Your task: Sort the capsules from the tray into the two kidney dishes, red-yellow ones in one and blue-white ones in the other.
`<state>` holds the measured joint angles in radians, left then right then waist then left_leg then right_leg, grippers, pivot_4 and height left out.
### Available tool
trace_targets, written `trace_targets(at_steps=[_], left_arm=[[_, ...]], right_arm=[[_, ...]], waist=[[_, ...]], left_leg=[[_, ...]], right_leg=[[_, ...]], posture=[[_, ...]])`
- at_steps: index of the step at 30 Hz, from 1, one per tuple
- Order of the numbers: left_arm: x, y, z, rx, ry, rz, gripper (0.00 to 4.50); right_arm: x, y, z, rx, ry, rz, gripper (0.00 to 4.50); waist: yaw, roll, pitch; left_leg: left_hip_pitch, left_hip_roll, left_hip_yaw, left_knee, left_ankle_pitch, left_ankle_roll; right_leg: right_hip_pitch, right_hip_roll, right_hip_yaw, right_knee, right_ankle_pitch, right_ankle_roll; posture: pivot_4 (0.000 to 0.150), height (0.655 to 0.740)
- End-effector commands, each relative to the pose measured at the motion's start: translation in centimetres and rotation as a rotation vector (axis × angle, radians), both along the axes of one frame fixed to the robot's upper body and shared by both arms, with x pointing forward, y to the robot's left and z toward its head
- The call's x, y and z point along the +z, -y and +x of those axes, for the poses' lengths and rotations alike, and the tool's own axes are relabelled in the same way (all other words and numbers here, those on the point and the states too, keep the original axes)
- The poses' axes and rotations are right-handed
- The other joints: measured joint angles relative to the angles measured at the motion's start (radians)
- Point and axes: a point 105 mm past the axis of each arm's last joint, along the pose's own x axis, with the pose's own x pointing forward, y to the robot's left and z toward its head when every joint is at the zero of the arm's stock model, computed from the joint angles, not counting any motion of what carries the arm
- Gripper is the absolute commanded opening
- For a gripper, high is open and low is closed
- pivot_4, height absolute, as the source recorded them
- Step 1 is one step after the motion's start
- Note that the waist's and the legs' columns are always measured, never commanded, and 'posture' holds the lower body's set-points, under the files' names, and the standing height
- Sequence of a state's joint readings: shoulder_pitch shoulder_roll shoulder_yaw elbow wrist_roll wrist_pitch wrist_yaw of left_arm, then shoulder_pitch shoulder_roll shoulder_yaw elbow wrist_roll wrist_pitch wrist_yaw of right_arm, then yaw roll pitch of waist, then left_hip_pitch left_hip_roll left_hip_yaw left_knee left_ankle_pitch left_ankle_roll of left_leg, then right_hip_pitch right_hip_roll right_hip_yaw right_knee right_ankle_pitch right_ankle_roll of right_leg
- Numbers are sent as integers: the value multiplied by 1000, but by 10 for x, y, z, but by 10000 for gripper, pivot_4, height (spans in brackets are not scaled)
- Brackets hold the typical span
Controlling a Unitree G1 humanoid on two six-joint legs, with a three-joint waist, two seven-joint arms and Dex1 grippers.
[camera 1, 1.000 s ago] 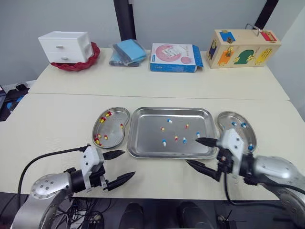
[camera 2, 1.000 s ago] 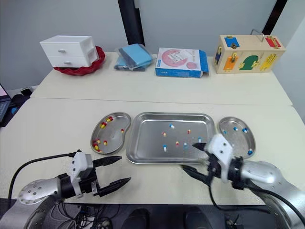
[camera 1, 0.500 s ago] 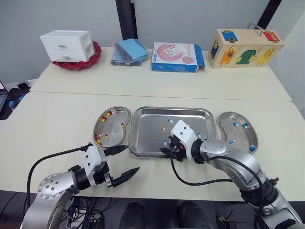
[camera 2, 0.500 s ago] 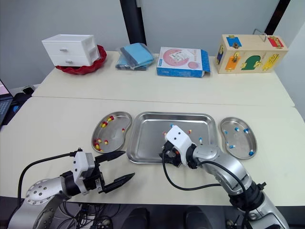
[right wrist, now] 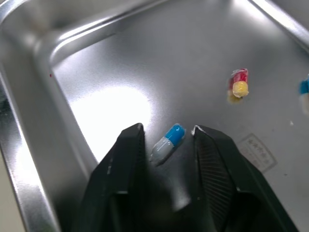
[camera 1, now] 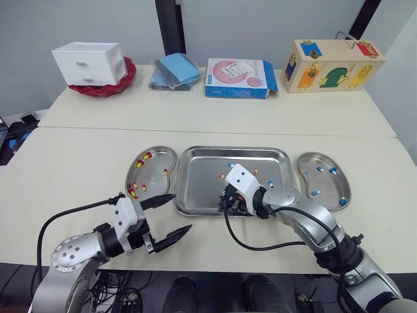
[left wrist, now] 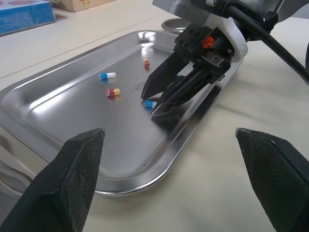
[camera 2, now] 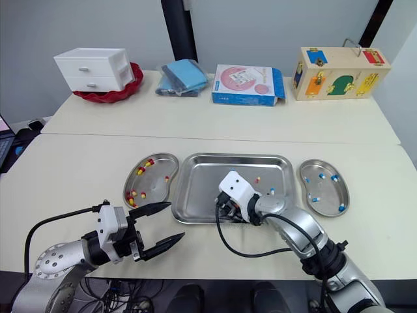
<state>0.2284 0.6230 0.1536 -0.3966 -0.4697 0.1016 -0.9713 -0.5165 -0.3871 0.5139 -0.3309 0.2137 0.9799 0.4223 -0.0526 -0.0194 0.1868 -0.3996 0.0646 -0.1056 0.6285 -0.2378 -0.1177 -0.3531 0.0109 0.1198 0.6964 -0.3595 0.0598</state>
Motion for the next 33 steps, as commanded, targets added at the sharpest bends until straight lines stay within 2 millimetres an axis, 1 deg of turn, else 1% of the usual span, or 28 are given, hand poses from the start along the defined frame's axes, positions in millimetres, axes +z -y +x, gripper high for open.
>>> trace_targets(at_steps=[1, 4, 5, 10, 11, 13, 15, 16, 17, 18, 19, 20, 22, 24, 26, 30, 33], left_arm=[[11, 7, -1, -29, 41, -11, 45000], [11, 7, 1, -32, 41, -14, 45000], [11, 7, 1, -34, 41, -15, 45000], [8, 9, 1, -66, 21, -8, 45000], [8, 10, 1, -81, 14, -8, 45000], [10, 12, 2, -117, 31, -35, 45000], [13, 15, 0, -163, 54, -61, 45000], [14, 16, 0, -177, 66, -73, 45000], [14, 16, 0, -195, 67, -82, 45000], [14, 17, 1, -214, 70, -92, 45000], [13, 17, 2, -227, 72, -99, 45000], [13, 17, 1, -244, 73, -101, 45000], [10, 18, 1, -276, 77, -99, 45000], [7, 17, 0, -295, 81, -92, 45000], [5, 18, 0, -307, 90, -98, 45000], [6, 22, -1, -327, 104, -119, 45000], [7, 23, -1, -339, 112, -122, 45000]], right_arm=[[-4, -1, -2, 33, 6, -34, 8519], [-2, -3, -1, 56, 34, -45, 1248], [0, -4, 0, 63, 44, -44, 271], [15, -4, 3, 78, 109, -16, 271], [21, -3, 2, 79, 117, 11, 271], [39, 6, -3, 74, 148, 89, 271], [48, 19, -8, 46, 167, 127, 271], [51, 28, -9, 11, 167, 146, 271], [54, 41, -11, -30, 173, 157, 271], [57, 58, -15, -82, 190, 169, 271], [59, 70, -19, -115, 202, 173, 271], [59, 81, -22, -149, 209, 173, 271], [60, 111, -31, -247, 230, 174, 271], [61, 132, -37, -323, 252, 166, 271], [59, 158, -44, -438, 272, 161, 271], [55, 190, -53, -563, 304, 140, 271], [51, 203, -55, -618, 312, 143, 271]], waist=[[-1, 0, 0], [-1, 0, 0], [-2, 0, 0], [-3, 0, 0], [-3, 0, 0], [1, 1, 1], [6, 1, 1], [7, 1, 1], [7, 1, 1], [10, 1, 1], [16, 1, 1], [18, 1, 1], [20, 1, 1], [19, 1, 1], [16, 1, 1], [11, 1, 1], [10, 1, 1]], left_leg=[[0, 0, 0, 0, 0, 0], [0, 0, 0, 0, 0, 0], [0, 0, 0, 0, 0, 0], [0, 0, 0, 0, 0, 0], [0, 0, 0, 0, 0, 0], [0, 0, 0, 0, 0, 0], [-1, 0, 0, 0, 0, 0], [-1, 0, 0, 0, 0, 0], [-1, 0, 0, 0, 0, 0], [-1, 0, 0, 0, 0, 0], [-1, 0, 0, 0, 0, 0], [-1, 0, -1, 0, 0, 0], [-1, 0, 0, 0, 0, 0], [-1, 0, 0, 0, 0, 0], [0, 0, 1, 0, 0, 0], [0, 0, 1, 0, 0, 0], [0, 0, 1, 0, 0, 0]], right_leg=[[0, 0, 0, 0, 0, 0], [0, 0, 0, 0, 0, 0], [0, 0, 0, 0, 0, 0], [0, 0, 0, 0, 0, 0], [0, 0, 0, 0, 0, 0], [0, 0, 0, 0, 0, 0], [0, 0, -1, 0, 0, 0], [0, 0, -1, -1, 0, 0], [0, 0, -1, -1, 0, 0], [0, 0, -1, -1, 0, 0], [0, 0, -1, -1, 0, 0], [0, 0, -1, -1, 0, 0], [0, 0, -1, -1, 0, 0], [0, 0, 0, -1, 0, 0], [0, 0, 0, -1, 0, 0], [1, 0, 1, -1, 0, 0], [1, 0, 1, -1, 0, 0]], posture=[[1500, 7400], [1500, 7400], [1500, 7400], [1500, 7400], [1500, 7400], [1500, 7400], [1500, 7400], [1500, 7400], [1500, 7400], [1500, 7400], [1500, 7400], [1500, 7400], [1500, 7400], [1500, 7400], [1500, 7400], [1500, 7400], [1500, 7400]])
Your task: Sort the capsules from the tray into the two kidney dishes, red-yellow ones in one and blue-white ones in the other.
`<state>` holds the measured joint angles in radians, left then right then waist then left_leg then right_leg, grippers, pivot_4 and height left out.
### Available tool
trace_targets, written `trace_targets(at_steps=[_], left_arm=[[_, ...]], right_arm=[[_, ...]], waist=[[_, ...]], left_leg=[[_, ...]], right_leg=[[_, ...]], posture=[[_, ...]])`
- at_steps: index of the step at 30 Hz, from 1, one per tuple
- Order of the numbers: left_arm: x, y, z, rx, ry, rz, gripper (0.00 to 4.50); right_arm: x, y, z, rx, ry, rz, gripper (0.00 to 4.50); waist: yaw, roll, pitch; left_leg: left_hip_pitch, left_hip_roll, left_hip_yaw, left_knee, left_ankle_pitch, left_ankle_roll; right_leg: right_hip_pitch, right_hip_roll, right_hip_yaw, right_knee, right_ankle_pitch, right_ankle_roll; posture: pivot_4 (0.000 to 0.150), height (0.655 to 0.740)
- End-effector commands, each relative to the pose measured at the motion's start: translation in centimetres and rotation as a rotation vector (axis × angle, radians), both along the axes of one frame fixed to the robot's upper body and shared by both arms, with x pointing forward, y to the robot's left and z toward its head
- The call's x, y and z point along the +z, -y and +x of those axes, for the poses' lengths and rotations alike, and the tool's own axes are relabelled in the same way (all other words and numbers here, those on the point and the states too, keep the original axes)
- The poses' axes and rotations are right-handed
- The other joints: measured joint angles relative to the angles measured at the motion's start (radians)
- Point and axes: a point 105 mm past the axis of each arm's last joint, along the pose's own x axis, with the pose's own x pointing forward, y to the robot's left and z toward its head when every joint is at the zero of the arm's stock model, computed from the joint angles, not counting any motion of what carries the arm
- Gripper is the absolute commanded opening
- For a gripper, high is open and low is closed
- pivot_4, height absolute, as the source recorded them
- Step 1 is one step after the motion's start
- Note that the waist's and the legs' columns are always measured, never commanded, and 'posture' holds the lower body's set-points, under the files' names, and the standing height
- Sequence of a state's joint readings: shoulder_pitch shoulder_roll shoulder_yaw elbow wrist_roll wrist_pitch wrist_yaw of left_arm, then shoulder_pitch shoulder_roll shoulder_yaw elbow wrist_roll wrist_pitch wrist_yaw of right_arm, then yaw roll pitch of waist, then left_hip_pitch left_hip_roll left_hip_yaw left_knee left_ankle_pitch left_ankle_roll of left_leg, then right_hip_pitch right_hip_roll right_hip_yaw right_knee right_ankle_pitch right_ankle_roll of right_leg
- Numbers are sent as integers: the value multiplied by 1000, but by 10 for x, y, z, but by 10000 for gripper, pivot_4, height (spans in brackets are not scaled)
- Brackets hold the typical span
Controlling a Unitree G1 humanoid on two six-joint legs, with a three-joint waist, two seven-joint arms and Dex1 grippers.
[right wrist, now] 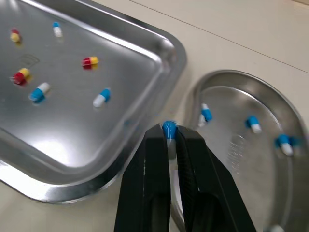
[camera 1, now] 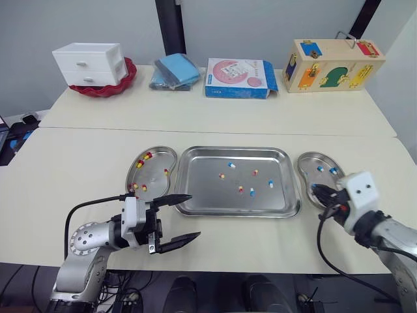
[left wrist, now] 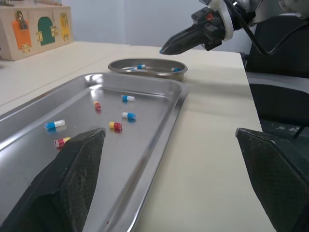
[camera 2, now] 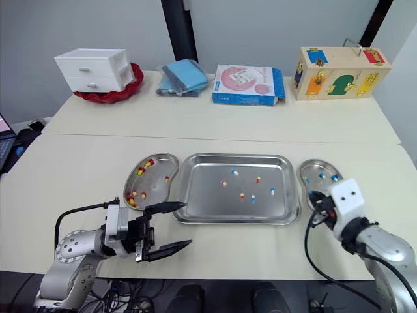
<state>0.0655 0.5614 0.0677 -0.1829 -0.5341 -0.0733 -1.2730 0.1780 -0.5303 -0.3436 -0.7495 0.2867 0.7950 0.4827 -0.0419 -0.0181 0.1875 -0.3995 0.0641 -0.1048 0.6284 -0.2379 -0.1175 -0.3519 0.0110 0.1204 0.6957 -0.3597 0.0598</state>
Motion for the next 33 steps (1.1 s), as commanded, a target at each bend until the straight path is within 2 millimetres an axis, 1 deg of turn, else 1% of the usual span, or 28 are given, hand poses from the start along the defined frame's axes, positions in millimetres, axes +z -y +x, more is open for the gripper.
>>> trace_targets(at_steps=[1, 3, 6, 10, 11, 13, 20, 22, 23, 25, 28, 29, 31, 33], left_arm=[[7, 4, -2, -28, 43, -21, 45000], [9, 8, -1, -26, 60, -29, 45000], [12, 11, 1, -24, 73, -37, 45000], [16, 13, 0, -20, 82, -43, 45000], [16, 13, 0, -18, 81, -43, 45000], [17, 13, -1, -18, 80, -43, 45000], [21, 12, 0, 15, 77, -46, 45000], [21, 10, 0, 37, 71, -39, 45000], [21, 8, 1, 58, 66, -36, 45000], [22, 1, 3, 131, 54, -34, 45000], [19, -17, 6, 277, -6, 0, 45000], [17, -24, 7, 335, -28, 20, 45000], [14, -41, 9, 466, -80, 51, 45000], [13, -60, 5, 568, -94, 77, 45000]], right_arm=[[10, 16, 0, -72, 72, 0, 271], [1, 27, 1, -119, 60, 21, 271], [-7, 35, 2, -152, 44, 44, 271], [-11, 43, 4, -189, 55, 63, 271], [-11, 44, 4, -190, 62, 69, 6955], [-10, 44, 4, -187, 70, 82, 11290], [-6, 45, 4, -181, 98, 100, 29481], [-4, 45, 4, -172, 108, 87, 35142], [-3, 43, 3, -155, 113, 86, 38767], [0, 37, -1, -93, 124, 62, 44623], [0, 20, -11, 42, 134, 9, 44623], [2, 15, -15, 93, 163, -16, 44623], [-7, 7, -23, 188, 127, -74, 44623], [-14, 5, -31, 269, 83, -90, 44623]], waist=[[-1, 0, 0], [0, 0, 0], [1, 0, 0], [1, 0, 0], [1, 0, 0], [1, 0, 0], [1, 1, 0], [1, 1, 0], [1, 1, 0], [2, 1, 0], [1, 1, 0], [0, 1, 0], [0, 1, 0], [1, 1, 0]], left_leg=[[0, 0, 0, 0, 0, 0], [0, 0, 0, 0, 0, 0], [0, 0, 0, 0, 0, 0], [0, 0, 0, 0, 0, 0], [0, 0, 0, 0, 0, 0], [0, 0, 0, 0, 0, 0], [0, 0, 0, 0, 0, 0], [0, 0, 0, 0, 0, 0], [0, 0, 0, 0, 0, 0], [0, 0, 0, 0, 0, 0], [0, 0, 0, 0, 0, 0], [0, 0, 0, 0, 0, 0], [0, 0, 0, 0, 0, 0], [1, 0, 0, 0, 0, 0]], right_leg=[[0, 0, 0, 0, 0, 0], [0, 0, 0, 0, 0, 0], [0, 0, 0, 0, 0, 0], [0, 0, 0, 0, 0, 0], [0, 0, 0, 0, 0, 0], [0, 0, 0, 0, 0, 0], [0, 0, 0, 0, 0, 0], [0, 0, 0, 0, 0, 0], [0, 0, 0, 0, 0, 0], [0, 0, 0, 0, 0, 0], [0, 0, 0, 0, 0, 0], [0, 0, 1, 0, 0, 0], [0, 0, 0, 0, 0, 0], [2, 0, 1, 0, 0, 0]], posture=[[1500, 7400], [1500, 7400], [1500, 7400], [1500, 7400], [1500, 7400], [1500, 7400], [1500, 7400], [1500, 7400], [1500, 7400], [1500, 7400], [1500, 7400], [1500, 7400], [1500, 7400], [1500, 7400]])
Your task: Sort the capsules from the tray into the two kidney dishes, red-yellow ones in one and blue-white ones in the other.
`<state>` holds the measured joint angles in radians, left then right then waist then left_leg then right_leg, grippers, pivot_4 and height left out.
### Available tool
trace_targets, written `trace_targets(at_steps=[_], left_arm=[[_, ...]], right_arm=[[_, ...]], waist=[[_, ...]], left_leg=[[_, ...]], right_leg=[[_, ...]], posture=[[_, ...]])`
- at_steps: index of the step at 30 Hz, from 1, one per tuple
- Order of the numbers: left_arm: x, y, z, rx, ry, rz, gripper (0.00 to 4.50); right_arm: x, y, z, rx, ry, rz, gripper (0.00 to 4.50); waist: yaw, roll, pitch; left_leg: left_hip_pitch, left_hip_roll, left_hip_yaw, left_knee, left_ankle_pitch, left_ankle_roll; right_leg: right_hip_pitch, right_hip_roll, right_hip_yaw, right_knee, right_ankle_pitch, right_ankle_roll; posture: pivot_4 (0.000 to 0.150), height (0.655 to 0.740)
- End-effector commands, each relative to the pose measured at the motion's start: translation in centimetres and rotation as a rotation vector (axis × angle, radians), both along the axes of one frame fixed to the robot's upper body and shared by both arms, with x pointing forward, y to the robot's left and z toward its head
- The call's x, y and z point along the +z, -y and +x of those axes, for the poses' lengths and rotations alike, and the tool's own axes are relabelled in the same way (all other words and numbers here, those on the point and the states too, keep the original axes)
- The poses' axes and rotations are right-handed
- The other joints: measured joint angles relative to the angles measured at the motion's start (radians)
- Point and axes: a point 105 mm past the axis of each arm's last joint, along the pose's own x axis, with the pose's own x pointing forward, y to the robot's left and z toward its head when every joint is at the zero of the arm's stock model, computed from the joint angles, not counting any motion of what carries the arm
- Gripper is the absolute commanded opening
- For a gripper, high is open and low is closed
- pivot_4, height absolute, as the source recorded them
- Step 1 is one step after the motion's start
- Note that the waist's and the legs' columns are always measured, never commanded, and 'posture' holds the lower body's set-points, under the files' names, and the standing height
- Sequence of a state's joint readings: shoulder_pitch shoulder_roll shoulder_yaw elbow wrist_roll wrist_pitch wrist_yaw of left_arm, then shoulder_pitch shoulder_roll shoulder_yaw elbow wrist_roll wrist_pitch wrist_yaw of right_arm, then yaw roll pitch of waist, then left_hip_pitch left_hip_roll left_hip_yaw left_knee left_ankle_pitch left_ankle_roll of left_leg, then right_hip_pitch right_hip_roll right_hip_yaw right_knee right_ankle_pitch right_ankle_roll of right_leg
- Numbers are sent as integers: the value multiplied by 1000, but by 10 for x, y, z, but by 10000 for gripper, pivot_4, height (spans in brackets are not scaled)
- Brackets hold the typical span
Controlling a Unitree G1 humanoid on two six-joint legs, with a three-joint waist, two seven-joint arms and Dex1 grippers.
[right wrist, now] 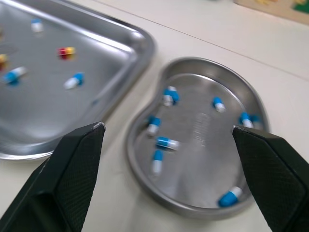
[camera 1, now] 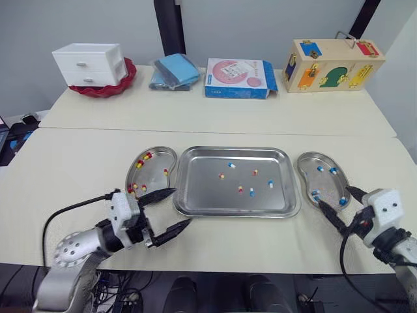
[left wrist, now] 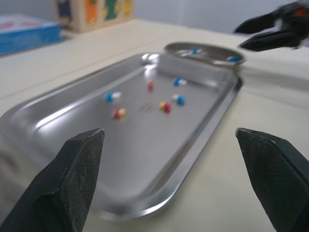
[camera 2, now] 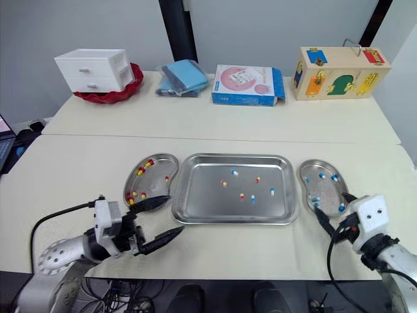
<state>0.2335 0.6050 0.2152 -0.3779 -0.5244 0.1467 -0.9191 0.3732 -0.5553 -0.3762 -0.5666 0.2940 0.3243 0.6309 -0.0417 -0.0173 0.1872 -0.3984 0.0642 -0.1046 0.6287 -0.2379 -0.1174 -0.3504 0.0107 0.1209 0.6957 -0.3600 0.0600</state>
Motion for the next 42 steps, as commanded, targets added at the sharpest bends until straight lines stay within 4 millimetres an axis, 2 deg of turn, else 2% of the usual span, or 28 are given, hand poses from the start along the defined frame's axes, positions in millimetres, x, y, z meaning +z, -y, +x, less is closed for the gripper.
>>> trace_targets(at_steps=[1, 6, 8, 16, 22, 27, 34, 42], left_arm=[[8, -35, -4, 211, -18, 60, 45000], [-11, -91, -27, 452, -160, 133, 45000], [-20, -107, -36, 515, -220, 176, 45000], [-40, -124, -59, 509, -308, 164, 45000], [-39, -126, -59, 475, -265, 209, 45000], [-10, -105, -35, 381, -189, 221, 45000], [27, -49, 4, 181, -120, 277, 45000], [46, 9, 48, -18, -53, 286, 45000]], right_arm=[[3, -10, -12, 170, 2, -63, 44623], [-2, -9, -27, 307, -50, -81, 44623], [-5, -8, -29, 328, -74, -73, 44623], [-7, -19, -24, 337, -79, -32, 44623], [-3, -30, -20, 353, -64, -28, 44623], [1, -42, -22, 387, -67, -15, 44623], [6, -64, -29, 449, -81, 19, 44623], [6, -73, -26, 442, -61, 36, 44623]], waist=[[0, 0, 0], [2, -1, 0], [3, -1, 0], [4, -2, 0], [8, -2, -1], [13, -3, -1], [11, -3, -1], [10, -3, -1]], left_leg=[[0, 0, 0, 0, 0, 0], [1, 0, 0, 0, 0, 0], [1, 0, 0, 0, 0, 0], [1, 0, 1, 0, 0, 0], [1, 0, 1, 0, 0, 0], [1, 0, 0, 0, 0, 0], [1, 0, -1, 0, 0, 0], [0, 0, -1, 1, 0, 0]], right_leg=[[0, 0, 0, 0, 0, 0], [1, 0, 0, 0, 0, 0], [1, 0, 0, 0, 0, 0], [1, 0, 0, -1, 0, 0], [1, 0, 1, -1, 0, 0], [1, 0, 0, -1, 0, 0], [1, 0, -1, 0, 0, 0], [1, 0, -1, 0, 0, 0]], posture=[[1500, 7400], [1500, 7400], [1500, 7400], [1500, 7400], [1500, 7400], [1500, 7400], [1500, 7400], [1500, 7400]])
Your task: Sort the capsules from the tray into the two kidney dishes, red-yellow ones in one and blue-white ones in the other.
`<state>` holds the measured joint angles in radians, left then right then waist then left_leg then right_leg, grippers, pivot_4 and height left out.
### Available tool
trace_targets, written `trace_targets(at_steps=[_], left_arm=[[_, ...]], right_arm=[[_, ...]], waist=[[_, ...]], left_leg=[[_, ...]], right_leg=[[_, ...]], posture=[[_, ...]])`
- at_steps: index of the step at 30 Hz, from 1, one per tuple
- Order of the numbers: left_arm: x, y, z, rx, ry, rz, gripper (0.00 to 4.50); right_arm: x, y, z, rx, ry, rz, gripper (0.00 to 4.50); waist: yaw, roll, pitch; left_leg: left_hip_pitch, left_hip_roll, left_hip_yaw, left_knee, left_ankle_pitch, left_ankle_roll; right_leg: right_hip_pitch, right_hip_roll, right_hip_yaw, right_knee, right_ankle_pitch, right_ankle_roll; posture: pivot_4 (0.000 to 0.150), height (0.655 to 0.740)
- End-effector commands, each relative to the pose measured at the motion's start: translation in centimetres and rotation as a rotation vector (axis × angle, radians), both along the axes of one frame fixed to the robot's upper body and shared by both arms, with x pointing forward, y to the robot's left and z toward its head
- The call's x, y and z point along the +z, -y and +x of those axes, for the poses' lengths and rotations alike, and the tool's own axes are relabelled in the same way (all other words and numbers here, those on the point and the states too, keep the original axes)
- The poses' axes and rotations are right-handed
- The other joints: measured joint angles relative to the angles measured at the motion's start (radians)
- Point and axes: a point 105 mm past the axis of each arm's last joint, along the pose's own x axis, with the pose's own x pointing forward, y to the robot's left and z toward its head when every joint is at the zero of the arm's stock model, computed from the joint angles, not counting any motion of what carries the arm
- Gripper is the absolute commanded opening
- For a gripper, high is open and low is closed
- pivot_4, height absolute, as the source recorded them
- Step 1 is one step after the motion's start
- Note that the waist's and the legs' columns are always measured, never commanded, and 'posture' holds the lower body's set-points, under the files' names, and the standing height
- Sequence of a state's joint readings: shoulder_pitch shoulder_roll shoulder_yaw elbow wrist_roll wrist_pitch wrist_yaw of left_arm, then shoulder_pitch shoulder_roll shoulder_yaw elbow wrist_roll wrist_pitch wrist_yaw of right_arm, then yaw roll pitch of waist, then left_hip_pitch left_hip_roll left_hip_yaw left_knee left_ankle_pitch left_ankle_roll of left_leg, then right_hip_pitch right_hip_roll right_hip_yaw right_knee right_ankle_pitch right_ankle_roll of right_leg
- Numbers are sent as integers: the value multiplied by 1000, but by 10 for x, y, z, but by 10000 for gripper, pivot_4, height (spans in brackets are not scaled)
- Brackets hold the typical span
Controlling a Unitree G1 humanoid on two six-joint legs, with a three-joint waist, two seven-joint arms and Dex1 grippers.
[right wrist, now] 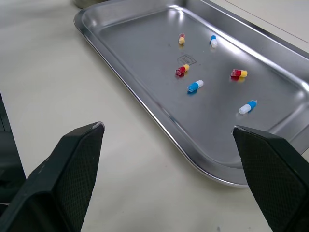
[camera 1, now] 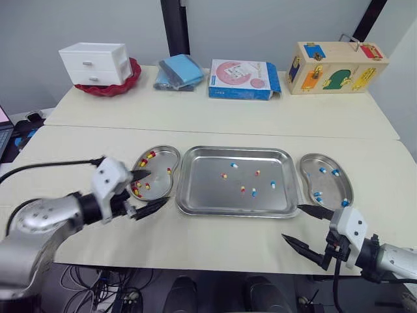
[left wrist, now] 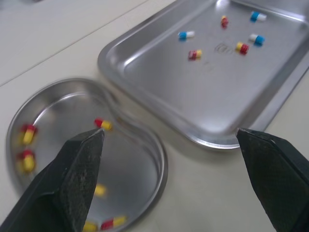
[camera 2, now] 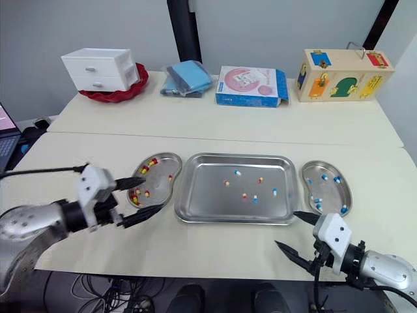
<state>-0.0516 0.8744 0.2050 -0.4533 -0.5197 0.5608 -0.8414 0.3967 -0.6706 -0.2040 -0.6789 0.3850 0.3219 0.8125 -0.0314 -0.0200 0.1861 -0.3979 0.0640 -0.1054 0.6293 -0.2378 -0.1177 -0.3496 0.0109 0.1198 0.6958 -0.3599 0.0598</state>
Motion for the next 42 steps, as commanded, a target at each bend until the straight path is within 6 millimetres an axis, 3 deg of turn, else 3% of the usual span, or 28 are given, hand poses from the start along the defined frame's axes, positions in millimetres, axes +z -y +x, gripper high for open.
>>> trace_targets(at_steps=[1, 5, 15, 20, 31, 34, 42], left_arm=[[3, 21, 15, -72, 3, -2, 43158], [-4, 38, 38, -155, 7, 37, 33552], [-20, 93, 80, -158, -51, 22, 33552], [-28, 118, 88, -142, -67, 12, 33552], [-54, 134, 100, -86, -112, 44, 33552], [-61, 132, 98, -88, -146, 59, 28239], [-64, 130, 91, -117, -176, 58, 3648]], right_arm=[[8, -7, 2, 3, 57, 16, 44895], [5, -11, 4, -18, 69, 37, 45000], [-4, -14, 1, -50, 90, 52, 45000], [-8, -12, -3, -86, 92, 52, 45000], [-10, -8, -11, -123, 86, 45, 45000], [-10, -7, -12, -130, 88, 44, 45000], [-9, -6, -12, -139, 89, 41, 45000]], waist=[[0, 0, 0], [-3, 0, 0], [2, 0, 0], [-1, 0, 0], [1, 0, 0], [1, 1, 0], [2, 2, -1]], left_leg=[[0, 0, 0, 0, 0, 0], [0, 0, 0, 0, 0, 0], [-1, -1, -1, 2, 0, 0], [-1, -1, -1, 2, 0, 0], [-1, -1, -1, 2, 0, 0], [-1, -1, -1, 2, 0, 0], [1, -1, -1, 2, 0, 0]], right_leg=[[0, 0, 0, 0, 0, 0], [0, 0, 0, 1, 0, 0], [0, 1, -1, 1, 0, 0], [0, 1, 0, 1, 0, 0], [1, 1, -1, 2, 0, 0], [1, 1, 0, 2, 0, 0], [3, 0, -1, 1, 0, 0]], posture=[[1500, 7400], [1500, 7400], [1500, 7400], [1500, 7400], [1500, 7400], [1500, 7400], [1500, 7400]])
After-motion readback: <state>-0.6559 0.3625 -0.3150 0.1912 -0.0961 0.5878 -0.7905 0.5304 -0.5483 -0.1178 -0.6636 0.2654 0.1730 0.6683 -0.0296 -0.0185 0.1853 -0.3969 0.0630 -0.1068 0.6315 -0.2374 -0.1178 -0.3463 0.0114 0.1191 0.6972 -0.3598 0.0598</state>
